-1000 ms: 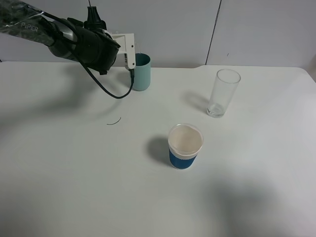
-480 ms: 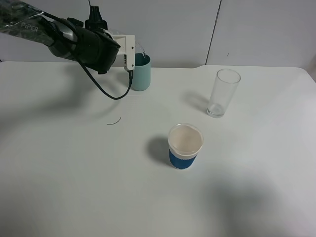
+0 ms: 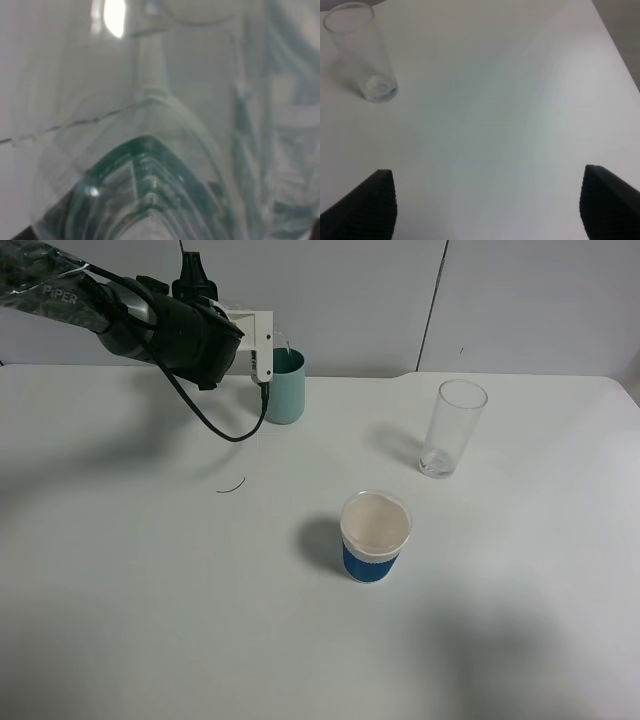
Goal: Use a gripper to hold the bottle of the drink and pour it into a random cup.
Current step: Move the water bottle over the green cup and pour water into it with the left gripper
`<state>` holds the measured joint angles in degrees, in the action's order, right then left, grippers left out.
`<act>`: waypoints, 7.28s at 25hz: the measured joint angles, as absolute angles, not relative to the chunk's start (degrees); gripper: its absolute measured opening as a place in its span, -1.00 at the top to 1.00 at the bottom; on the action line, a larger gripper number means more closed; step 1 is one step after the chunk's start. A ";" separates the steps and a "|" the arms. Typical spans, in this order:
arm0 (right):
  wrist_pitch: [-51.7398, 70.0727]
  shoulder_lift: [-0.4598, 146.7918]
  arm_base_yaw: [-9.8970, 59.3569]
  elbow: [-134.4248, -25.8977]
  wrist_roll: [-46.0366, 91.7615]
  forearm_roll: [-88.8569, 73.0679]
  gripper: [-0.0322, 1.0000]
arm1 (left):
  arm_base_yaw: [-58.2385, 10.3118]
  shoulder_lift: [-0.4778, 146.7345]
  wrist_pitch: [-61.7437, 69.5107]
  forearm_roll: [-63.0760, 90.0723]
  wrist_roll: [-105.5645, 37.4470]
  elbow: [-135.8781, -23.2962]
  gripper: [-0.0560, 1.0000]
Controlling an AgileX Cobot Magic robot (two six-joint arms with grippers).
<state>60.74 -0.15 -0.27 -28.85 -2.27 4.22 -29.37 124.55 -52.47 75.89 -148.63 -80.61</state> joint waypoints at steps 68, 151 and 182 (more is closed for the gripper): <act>60.74 -0.15 -0.27 -28.85 -2.27 4.22 -0.52 | -29.37 124.55 -53.14 75.46 -152.69 -80.61 -0.14; 60.74 -0.15 -0.27 -28.85 -2.27 4.22 -0.52 | -29.37 124.55 -53.59 75.05 -159.83 -80.61 -0.14; 60.74 -0.15 -0.27 -28.85 -2.27 4.22 -0.52 | -29.37 124.55 -54.25 72.58 -163.01 -80.61 -0.14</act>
<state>60.74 -0.15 -0.27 -28.85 -2.27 4.22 -29.37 124.55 -54.25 72.58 -163.01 -80.61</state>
